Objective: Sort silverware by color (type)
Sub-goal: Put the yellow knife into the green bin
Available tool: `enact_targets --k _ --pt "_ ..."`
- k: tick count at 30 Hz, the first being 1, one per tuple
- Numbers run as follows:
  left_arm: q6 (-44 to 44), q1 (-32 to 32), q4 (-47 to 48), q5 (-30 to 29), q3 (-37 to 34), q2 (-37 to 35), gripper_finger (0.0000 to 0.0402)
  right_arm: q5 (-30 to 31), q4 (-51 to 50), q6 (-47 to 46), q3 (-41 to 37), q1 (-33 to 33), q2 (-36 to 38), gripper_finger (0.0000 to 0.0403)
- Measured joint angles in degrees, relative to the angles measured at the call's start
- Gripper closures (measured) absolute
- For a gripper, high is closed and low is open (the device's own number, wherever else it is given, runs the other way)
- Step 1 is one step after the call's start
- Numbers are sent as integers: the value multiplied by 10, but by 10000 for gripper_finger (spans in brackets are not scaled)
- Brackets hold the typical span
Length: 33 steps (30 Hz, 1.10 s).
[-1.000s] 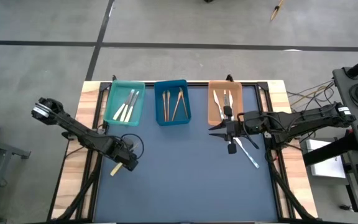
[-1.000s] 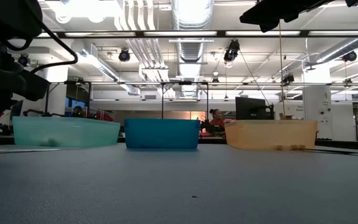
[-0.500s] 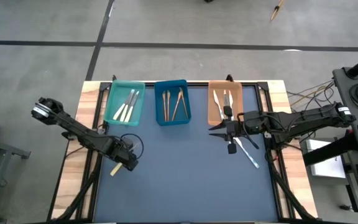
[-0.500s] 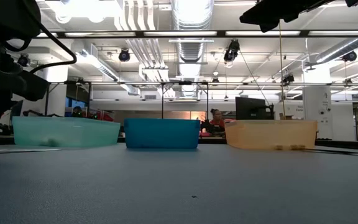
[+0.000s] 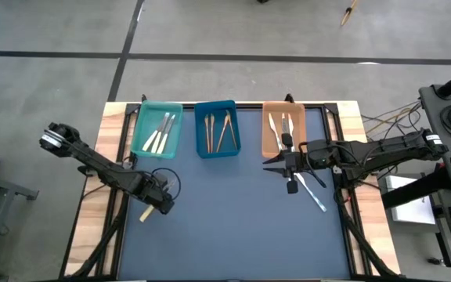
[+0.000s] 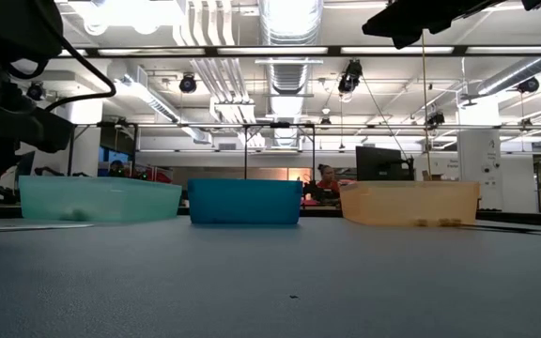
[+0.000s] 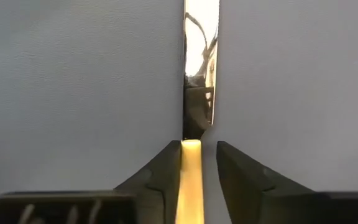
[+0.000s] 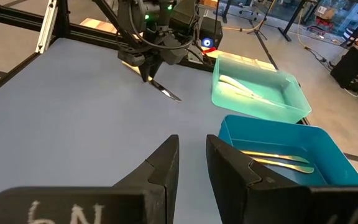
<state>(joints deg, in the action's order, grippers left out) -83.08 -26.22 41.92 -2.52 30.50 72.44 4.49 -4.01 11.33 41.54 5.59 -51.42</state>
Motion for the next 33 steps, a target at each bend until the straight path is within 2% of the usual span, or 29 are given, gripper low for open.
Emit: enact_targets --k 12,33 --pt "-11 0 -5 0 -3 -1 384 0 0 0 0 0 0 330" --pt "-20 0 0 -18 6 2 390 0 -2 -4 0 0 0 330"
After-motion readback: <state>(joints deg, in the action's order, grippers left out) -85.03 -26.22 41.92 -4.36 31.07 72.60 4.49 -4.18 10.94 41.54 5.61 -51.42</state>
